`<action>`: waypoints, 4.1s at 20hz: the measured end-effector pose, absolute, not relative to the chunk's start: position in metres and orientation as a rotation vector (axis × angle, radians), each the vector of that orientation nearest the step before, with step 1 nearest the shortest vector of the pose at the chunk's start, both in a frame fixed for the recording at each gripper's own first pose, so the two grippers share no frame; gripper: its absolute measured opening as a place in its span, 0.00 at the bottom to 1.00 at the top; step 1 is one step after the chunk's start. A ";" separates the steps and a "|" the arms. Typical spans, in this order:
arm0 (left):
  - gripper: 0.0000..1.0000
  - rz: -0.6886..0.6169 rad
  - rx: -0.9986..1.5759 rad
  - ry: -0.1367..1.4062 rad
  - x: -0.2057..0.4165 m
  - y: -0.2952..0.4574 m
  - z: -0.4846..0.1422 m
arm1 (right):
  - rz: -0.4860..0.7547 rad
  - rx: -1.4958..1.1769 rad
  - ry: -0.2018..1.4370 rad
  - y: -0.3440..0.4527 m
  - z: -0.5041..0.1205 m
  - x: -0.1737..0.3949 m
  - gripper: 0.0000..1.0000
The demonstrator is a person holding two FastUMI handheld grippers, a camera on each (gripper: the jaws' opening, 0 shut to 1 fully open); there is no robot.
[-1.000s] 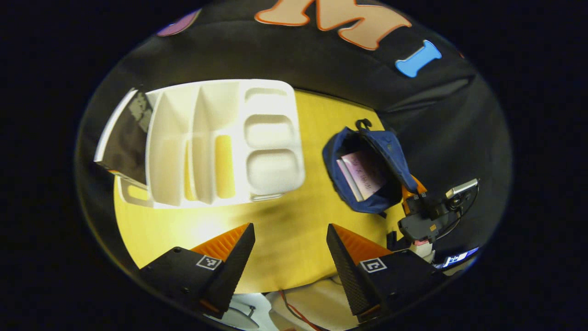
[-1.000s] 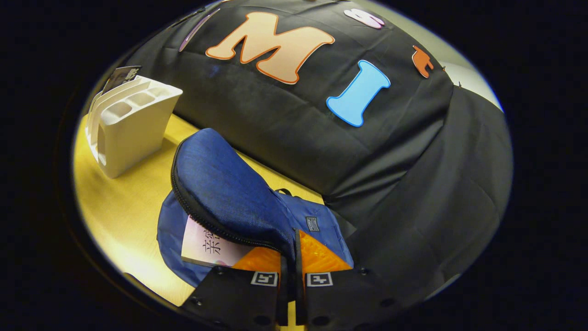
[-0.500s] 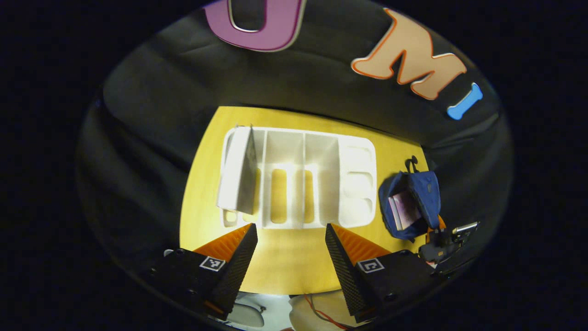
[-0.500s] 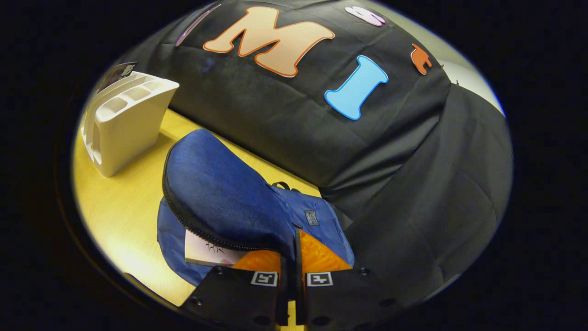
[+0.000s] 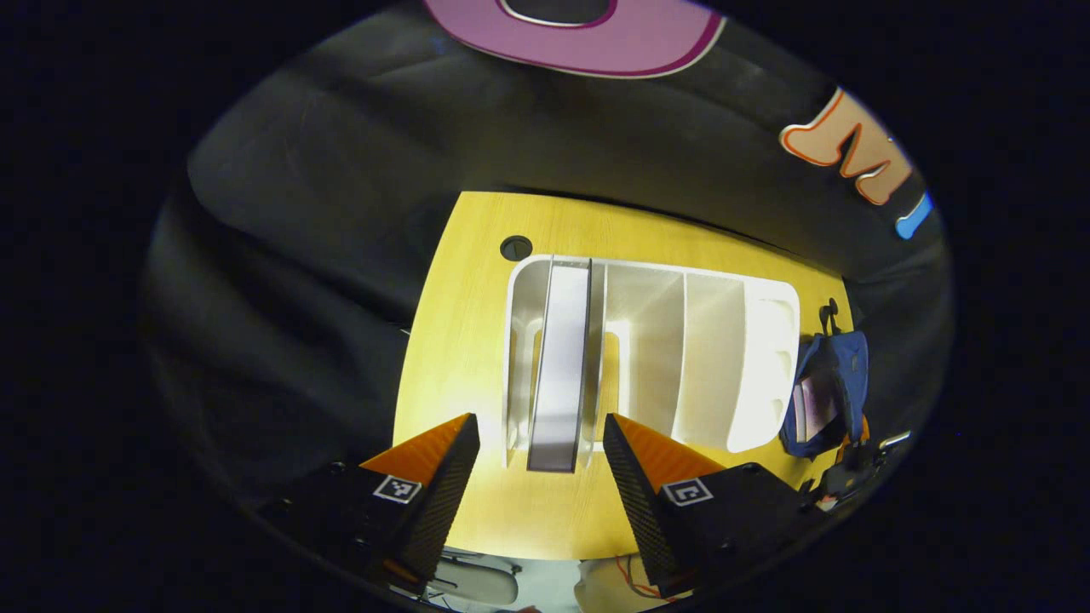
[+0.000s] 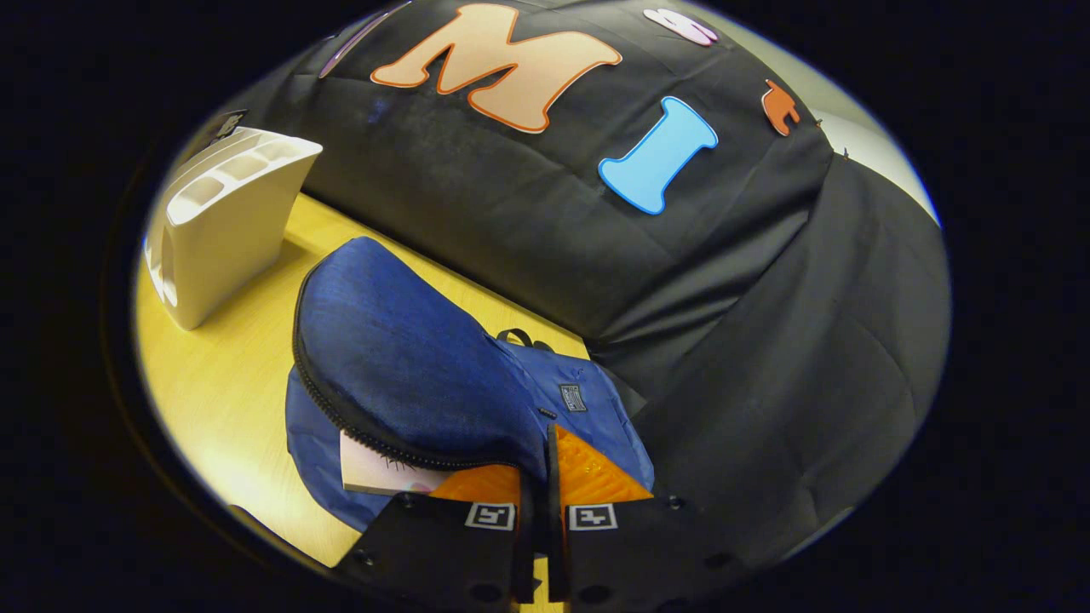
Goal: Open the schoolbag, grab two books from the bookshelf and put them into the schoolbag.
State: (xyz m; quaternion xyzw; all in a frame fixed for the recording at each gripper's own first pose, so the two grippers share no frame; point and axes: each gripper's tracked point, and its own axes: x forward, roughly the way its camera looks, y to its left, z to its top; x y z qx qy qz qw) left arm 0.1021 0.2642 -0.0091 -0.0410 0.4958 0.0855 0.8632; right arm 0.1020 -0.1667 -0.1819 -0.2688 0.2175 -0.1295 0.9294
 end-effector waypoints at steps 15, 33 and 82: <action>0.41 0.178 -0.005 1.243 0.139 0.270 -0.085 | -0.278 -0.578 0.459 -0.163 -0.183 0.088 0.06; 0.38 0.343 -0.118 1.288 0.057 0.247 -0.035 | -0.256 -0.562 0.429 -0.164 -0.181 0.076 0.09; 0.37 -0.621 -0.833 0.718 0.083 -0.263 -0.171 | -0.039 -0.351 0.314 -0.176 -0.154 0.087 0.09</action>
